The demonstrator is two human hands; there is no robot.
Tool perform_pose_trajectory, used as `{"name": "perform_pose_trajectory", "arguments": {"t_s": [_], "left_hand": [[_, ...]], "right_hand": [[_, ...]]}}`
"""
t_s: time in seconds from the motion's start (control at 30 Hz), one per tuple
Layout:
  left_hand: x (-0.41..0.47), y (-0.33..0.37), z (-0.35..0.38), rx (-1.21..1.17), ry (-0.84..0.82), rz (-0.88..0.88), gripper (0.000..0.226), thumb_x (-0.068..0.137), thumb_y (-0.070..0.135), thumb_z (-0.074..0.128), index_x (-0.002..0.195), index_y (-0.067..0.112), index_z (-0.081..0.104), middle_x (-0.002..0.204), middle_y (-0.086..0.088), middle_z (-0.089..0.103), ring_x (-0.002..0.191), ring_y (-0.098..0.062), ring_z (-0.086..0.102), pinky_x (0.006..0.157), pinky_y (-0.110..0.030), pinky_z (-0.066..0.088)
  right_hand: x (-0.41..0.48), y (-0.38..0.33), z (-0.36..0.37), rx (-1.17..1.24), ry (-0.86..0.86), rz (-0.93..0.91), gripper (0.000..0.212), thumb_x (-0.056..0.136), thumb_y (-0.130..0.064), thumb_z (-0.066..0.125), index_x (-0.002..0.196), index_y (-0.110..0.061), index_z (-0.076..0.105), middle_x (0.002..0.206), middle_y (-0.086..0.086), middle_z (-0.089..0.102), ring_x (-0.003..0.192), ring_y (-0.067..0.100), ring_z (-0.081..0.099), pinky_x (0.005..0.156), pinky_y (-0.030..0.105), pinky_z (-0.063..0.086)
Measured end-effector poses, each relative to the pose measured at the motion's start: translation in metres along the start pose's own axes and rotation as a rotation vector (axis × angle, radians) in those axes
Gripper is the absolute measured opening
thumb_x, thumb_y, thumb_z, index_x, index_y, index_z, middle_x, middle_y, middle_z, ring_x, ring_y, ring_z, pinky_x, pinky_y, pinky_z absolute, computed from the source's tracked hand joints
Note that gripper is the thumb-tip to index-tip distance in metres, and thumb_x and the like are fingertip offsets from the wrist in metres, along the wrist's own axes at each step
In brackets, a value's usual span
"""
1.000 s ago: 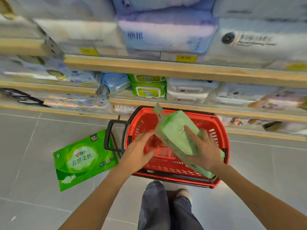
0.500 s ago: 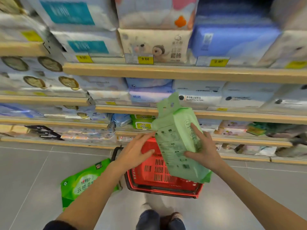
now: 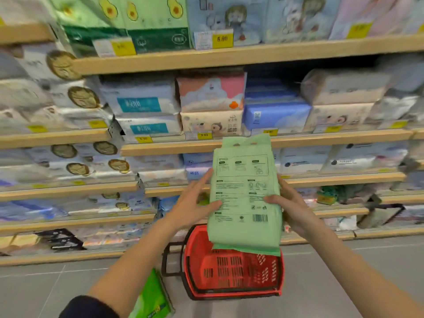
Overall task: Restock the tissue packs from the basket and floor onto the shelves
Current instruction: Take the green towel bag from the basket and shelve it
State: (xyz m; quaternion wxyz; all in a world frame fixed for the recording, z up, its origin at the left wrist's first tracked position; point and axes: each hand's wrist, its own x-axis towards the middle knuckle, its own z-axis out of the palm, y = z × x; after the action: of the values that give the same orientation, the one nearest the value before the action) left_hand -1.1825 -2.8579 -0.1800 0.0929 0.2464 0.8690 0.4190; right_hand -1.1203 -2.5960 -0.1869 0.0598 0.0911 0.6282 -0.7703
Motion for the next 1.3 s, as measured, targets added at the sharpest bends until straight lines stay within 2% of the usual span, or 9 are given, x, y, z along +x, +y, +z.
{"name": "perform_pose_trajectory", "arguments": {"t_s": [0.2, 0.27, 0.57, 0.67, 0.8, 1.03, 1.17, 1.23, 1.3], "left_hand": [[-0.02, 0.05, -0.041, -0.182, -0.031, 0.145, 0.088, 0.078, 0.061, 0.057, 0.143, 0.049, -0.002, 0.152, 0.023, 0.021, 0.137, -0.006, 0.031, 0.106, -0.041, 0.039], [-0.025, 0.069, -0.053, -0.29, -0.044, 0.171, 0.091, 0.079, 0.056, 0.058, 0.144, 0.044, -0.003, 0.148, 0.029, 0.024, 0.133, -0.002, 0.037, 0.1, -0.025, 0.043], [-0.031, 0.127, -0.087, -0.543, 0.023, 0.187, 0.098, 0.063, 0.044, 0.071, 0.146, 0.035, 0.02, 0.137, 0.005, 0.05, 0.108, -0.009, 0.062, 0.079, -0.027, 0.055], [-0.03, 0.142, -0.094, -0.419, 0.132, 0.195, 0.101, 0.055, 0.058, 0.074, 0.142, 0.041, 0.025, 0.14, 0.006, 0.046, 0.116, -0.014, 0.056, 0.092, -0.04, 0.051], [-0.026, 0.163, -0.1, -0.133, 0.288, 0.192, 0.093, 0.059, 0.063, 0.069, 0.138, 0.053, 0.021, 0.138, 0.006, 0.039, 0.121, -0.018, 0.043, 0.1, -0.045, 0.042], [-0.026, 0.208, -0.082, 0.395, 0.522, 0.264, 0.087, 0.072, 0.055, 0.063, 0.142, 0.049, 0.013, 0.136, -0.005, 0.033, 0.114, -0.028, 0.05, 0.081, -0.033, 0.04], [-0.026, 0.222, -0.067, 0.538, 0.528, 0.414, 0.078, 0.075, 0.048, 0.057, 0.142, 0.046, 0.017, 0.14, -0.014, 0.032, 0.109, -0.038, 0.053, 0.076, -0.043, 0.047], [-0.023, 0.229, -0.058, 0.546, 0.507, 0.48, 0.077, 0.073, 0.042, 0.057, 0.14, 0.047, 0.018, 0.138, -0.016, 0.034, 0.108, -0.039, 0.052, 0.071, -0.046, 0.049], [-0.022, 0.239, -0.049, 0.563, 0.509, 0.508, 0.079, 0.071, 0.041, 0.059, 0.139, 0.046, 0.02, 0.138, -0.016, 0.036, 0.107, -0.038, 0.054, 0.068, -0.045, 0.049]], "right_hand": [[-0.032, -0.048, 0.033, 0.105, -0.033, -0.103, 0.07, 0.059, -0.008, 0.073, 0.124, -0.021, 0.053, 0.1, -0.001, 0.074, 0.085, 0.02, 0.07, 0.066, 0.037, 0.059], [-0.04, -0.066, 0.042, 0.149, -0.05, -0.138, 0.06, 0.064, -0.008, 0.061, 0.124, -0.013, 0.052, 0.095, 0.002, 0.074, 0.08, 0.02, 0.071, 0.06, 0.033, 0.057], [-0.061, -0.12, 0.058, 0.089, -0.046, -0.217, 0.088, 0.05, -0.03, 0.081, 0.13, -0.012, 0.047, 0.119, 0.012, 0.064, 0.098, 0.029, 0.065, 0.073, 0.039, 0.058], [-0.076, -0.14, 0.062, -0.018, 0.046, -0.263, 0.058, 0.074, -0.016, 0.066, 0.13, -0.019, 0.049, 0.111, 0.001, 0.069, 0.097, 0.021, 0.067, 0.067, 0.033, 0.057], [-0.1, -0.159, 0.079, -0.308, 0.248, -0.373, 0.081, 0.077, -0.016, 0.071, 0.141, -0.036, 0.026, 0.129, -0.012, 0.044, 0.106, 0.014, 0.055, 0.081, 0.035, 0.048], [-0.123, -0.164, 0.122, -0.601, 0.32, -0.704, 0.089, 0.075, -0.03, 0.072, 0.144, -0.037, 0.017, 0.137, -0.014, 0.029, 0.13, 0.005, 0.031, 0.111, 0.03, 0.03], [-0.129, -0.171, 0.127, -0.606, 0.344, -0.702, 0.083, 0.081, -0.021, 0.065, 0.144, -0.037, 0.014, 0.147, 0.0, 0.019, 0.116, -0.006, 0.027, 0.078, -0.013, 0.024], [-0.13, -0.171, 0.12, -0.541, 0.356, -0.702, 0.078, 0.083, -0.018, 0.062, 0.143, -0.036, 0.017, 0.147, 0.003, 0.016, 0.107, -0.013, 0.032, 0.07, -0.014, 0.025], [-0.134, -0.172, 0.113, -0.461, 0.375, -0.723, 0.073, 0.084, -0.018, 0.06, 0.142, -0.038, 0.02, 0.144, 0.005, 0.019, 0.114, -0.005, 0.036, 0.089, -0.004, 0.032]]}}
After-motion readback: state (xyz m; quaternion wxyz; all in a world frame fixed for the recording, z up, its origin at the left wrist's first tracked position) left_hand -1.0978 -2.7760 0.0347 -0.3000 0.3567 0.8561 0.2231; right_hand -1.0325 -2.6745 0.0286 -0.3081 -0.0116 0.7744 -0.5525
